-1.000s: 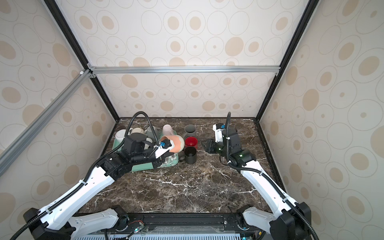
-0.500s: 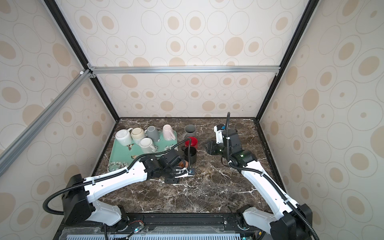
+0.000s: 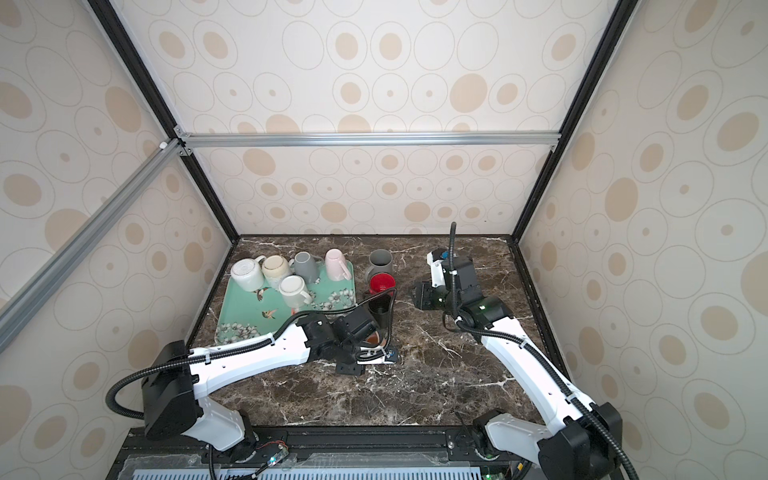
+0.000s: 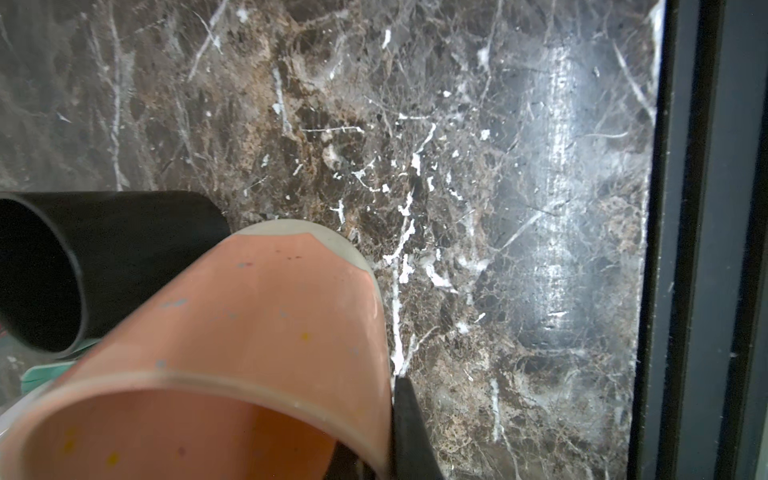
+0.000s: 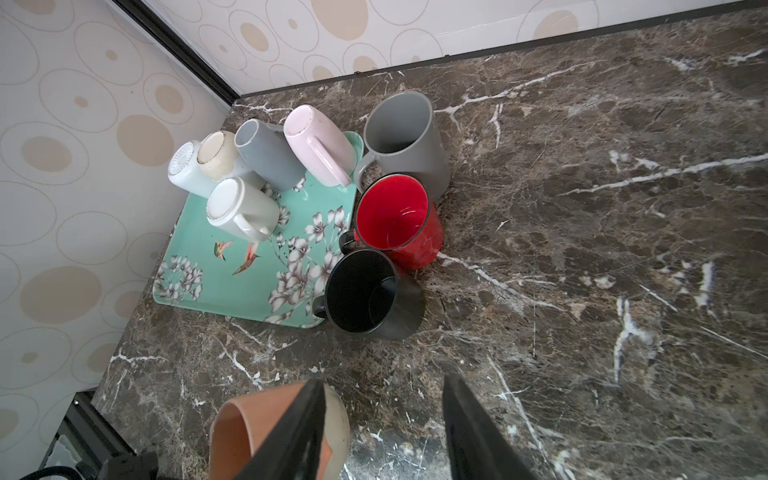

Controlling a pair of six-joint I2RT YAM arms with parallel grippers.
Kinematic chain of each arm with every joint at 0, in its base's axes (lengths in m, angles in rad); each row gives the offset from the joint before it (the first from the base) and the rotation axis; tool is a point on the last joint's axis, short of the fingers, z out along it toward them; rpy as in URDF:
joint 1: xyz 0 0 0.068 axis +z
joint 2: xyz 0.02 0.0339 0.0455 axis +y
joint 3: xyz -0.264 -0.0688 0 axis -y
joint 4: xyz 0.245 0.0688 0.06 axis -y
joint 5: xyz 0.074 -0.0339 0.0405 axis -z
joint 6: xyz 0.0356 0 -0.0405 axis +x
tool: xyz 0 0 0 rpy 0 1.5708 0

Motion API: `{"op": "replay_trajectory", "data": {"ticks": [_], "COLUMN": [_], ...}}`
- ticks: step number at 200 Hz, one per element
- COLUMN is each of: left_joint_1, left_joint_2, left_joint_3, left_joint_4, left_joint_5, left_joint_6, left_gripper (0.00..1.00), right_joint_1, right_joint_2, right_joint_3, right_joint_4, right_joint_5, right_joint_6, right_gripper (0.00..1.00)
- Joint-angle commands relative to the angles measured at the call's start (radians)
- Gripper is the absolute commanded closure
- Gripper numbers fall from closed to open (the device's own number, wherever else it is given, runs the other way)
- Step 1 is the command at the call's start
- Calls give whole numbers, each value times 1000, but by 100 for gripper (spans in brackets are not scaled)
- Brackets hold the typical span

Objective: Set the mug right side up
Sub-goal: 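Carry the peach-and-cream mug with the left gripper beside the black mug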

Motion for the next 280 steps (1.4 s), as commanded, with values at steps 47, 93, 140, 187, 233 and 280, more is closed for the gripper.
{"op": "replay_trajectory", "data": {"ticks": [47,93,140,187,233,280], "left_joint_1": [-5,2,23,38,47,49], "left_joint_2": [92,135,188,233,266,274], "left_joint_3": [142,169,203,236,248,249], "left_joint_4": [-47,-39,-43,-48,-39,-17], "left_joint_5": [-44,-112,-112,-144,-201,-202], "left_joint_6": [88,125,145,138,141,148], "left_gripper": [100,100,100,100,100,89], "right_joint_1": [-2,-2,-1,-2,-2,-1], "right_joint_2": [-29,-41,-77,-91,-82,-83], "right_joint_3": [7,0,0,2,9,9], "right_joint_4": [-45,-48,-85,-99,-99,-104], "right_joint_5": [25,17,46,66,55,56], "right_joint_6": [-31,-27,-43,-52,-46,-43], "right_gripper": [51,51,51,51,51,51]}}
